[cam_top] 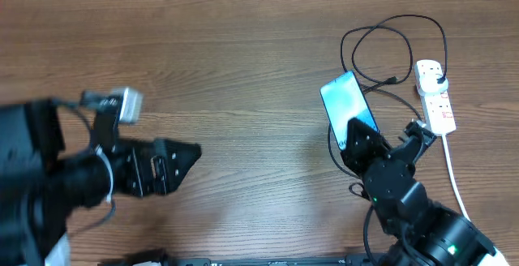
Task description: Plug charger to phone and switch on socket
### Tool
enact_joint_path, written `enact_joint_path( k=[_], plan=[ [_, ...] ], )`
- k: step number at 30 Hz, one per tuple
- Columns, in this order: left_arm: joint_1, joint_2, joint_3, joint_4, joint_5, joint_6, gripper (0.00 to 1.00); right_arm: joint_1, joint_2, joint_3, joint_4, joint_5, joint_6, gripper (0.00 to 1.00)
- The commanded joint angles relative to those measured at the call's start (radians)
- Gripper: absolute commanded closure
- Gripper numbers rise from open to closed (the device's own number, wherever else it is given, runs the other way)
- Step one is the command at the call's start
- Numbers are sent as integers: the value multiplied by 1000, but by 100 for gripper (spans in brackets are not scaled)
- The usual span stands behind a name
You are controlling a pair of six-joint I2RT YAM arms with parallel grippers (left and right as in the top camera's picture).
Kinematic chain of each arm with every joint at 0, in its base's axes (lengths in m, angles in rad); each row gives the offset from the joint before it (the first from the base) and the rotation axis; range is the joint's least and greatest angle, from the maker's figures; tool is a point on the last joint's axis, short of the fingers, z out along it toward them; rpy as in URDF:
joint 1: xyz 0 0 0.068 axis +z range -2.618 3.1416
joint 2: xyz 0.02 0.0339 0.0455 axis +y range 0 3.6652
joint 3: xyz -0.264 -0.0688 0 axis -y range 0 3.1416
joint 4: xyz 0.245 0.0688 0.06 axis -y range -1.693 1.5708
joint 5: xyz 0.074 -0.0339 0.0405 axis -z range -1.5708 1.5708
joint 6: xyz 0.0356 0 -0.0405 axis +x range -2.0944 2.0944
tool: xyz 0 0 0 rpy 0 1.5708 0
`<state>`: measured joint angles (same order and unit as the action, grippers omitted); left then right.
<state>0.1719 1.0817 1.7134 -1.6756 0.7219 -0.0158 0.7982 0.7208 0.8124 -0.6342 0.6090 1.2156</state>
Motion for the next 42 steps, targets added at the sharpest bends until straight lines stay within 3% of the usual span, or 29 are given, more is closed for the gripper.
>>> enact_joint_path(
  k=[1,7,10,17,21,29,34,42],
  plan=[
    [5,-90,-40,46,-211,-119,0,-37,41,-14,64,-38,19,96],
    [5,-190,-296,272,-208,-269,0,-95,152,-14,92,-153,19,96],
    [5,-191,-487,433,-164,-401,0,-109,195,-14,96,-170,19,96],
    [-3,-69,-912,1076,394,-677,0,-109,211,-14,159,-274,19,96],
    [-33,48,-1032,1342,503,-898,1,-109,213,-14,217,-391,23,96],
    [-159,202,-1048,1612,505,-1170,1,-109,292,-14,223,-420,301,96],
    [-231,214,-1048,1788,395,-1363,0,-109,388,-14,278,-605,388,96],
    [-294,214,-1048,1807,334,-1465,1,-109,442,-14,396,-645,420,96]
  ],
)
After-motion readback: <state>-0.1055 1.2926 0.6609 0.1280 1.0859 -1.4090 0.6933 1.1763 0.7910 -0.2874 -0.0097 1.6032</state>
